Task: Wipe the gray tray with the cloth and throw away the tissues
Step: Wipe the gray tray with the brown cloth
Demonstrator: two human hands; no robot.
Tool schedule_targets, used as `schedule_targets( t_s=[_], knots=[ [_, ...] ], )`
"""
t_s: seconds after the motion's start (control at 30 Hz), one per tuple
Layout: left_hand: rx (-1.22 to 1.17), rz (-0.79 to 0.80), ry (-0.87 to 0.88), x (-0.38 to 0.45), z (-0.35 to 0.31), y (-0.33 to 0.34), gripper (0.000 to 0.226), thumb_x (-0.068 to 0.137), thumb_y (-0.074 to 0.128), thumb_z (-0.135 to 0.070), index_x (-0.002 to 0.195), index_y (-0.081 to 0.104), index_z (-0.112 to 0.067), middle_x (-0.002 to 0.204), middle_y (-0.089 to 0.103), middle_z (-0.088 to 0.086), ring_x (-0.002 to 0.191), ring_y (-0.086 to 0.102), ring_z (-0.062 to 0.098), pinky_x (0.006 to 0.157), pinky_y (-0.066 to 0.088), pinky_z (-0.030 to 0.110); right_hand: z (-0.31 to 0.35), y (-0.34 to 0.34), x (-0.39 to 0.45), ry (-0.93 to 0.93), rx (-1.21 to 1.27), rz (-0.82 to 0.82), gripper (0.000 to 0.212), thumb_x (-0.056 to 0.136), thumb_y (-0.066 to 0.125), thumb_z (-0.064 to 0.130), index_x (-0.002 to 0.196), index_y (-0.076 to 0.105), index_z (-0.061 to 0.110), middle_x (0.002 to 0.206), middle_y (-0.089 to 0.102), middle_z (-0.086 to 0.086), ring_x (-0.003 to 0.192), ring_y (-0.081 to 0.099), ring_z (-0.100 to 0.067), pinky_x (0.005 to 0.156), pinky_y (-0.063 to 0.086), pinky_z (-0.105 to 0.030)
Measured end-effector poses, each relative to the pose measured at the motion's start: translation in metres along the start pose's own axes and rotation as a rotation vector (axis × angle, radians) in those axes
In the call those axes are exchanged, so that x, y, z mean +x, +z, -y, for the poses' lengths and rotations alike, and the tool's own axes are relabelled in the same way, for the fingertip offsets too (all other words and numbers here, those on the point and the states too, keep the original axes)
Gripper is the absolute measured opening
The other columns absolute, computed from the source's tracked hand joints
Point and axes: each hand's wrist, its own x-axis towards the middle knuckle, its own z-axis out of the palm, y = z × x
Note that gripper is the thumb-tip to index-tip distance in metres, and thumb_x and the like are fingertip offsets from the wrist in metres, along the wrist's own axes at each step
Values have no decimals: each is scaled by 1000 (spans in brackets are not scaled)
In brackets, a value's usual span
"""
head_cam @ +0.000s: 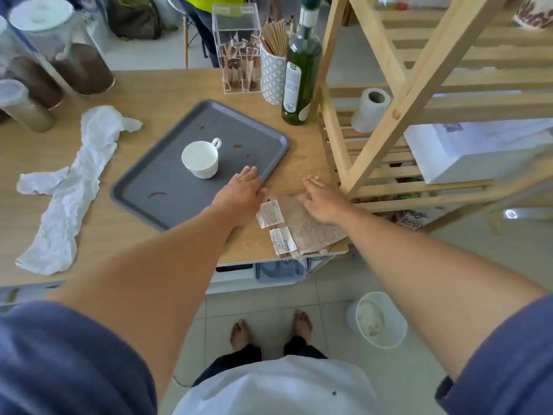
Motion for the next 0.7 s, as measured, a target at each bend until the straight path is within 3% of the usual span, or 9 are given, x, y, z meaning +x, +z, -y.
schedule_targets(
  t_s=[0.1,0.17,0.33,0.43,0.5,0.7],
  knots=[
    [11,6,34,-2,-9,19,47,103,32,-32,142,39,-7,159,18,10,147,7,22,119,7,35,-9,11,-4,-14,-61,-37,60,104,33,38,155,13,15,165,6,-4,151,3,-19,122,6,-40],
    [9,9,37,-6,-15,35,52,102,33,-36,146,34,-9,159,17,8,147,5,20,118,5,34,-12,20,-5,-35,-69,-68,58,104,32,38,155,14,17,165,5,-2,151,2,-18,120,0,-35],
    [55,-149,-28,-11,-25,60,57,98,42,-44,145,37,-13,157,26,6,147,10,18,118,2,32,-20,37,-13,-70,-51,-166,57,105,29,39,155,16,15,165,6,-2,151,0,-17,119,-5,-31],
    [60,-284,-54,-13,-31,63,47,95,49,-42,132,53,-14,141,48,5,140,29,21,118,15,36,-23,45,-19,-98,-41,-221,56,106,27,39,155,17,14,165,7,-4,151,0,-17,121,-4,-32],
    [70,-369,-82,-13,-35,63,39,93,51,-40,122,61,-16,124,58,1,125,43,21,107,28,35,-24,48,-19,-105,-54,-250,57,106,26,40,155,17,13,164,7,-4,151,0,-17,120,-5,-31],
    [-287,-362,-260,-8,-44,65,30,91,59,-28,117,64,-16,114,61,3,105,55,22,88,48,36,-25,53,-21,-109,-71,-274,59,105,20,43,155,13,14,165,4,-4,151,-2,-16,122,-2,-34]
  ],
)
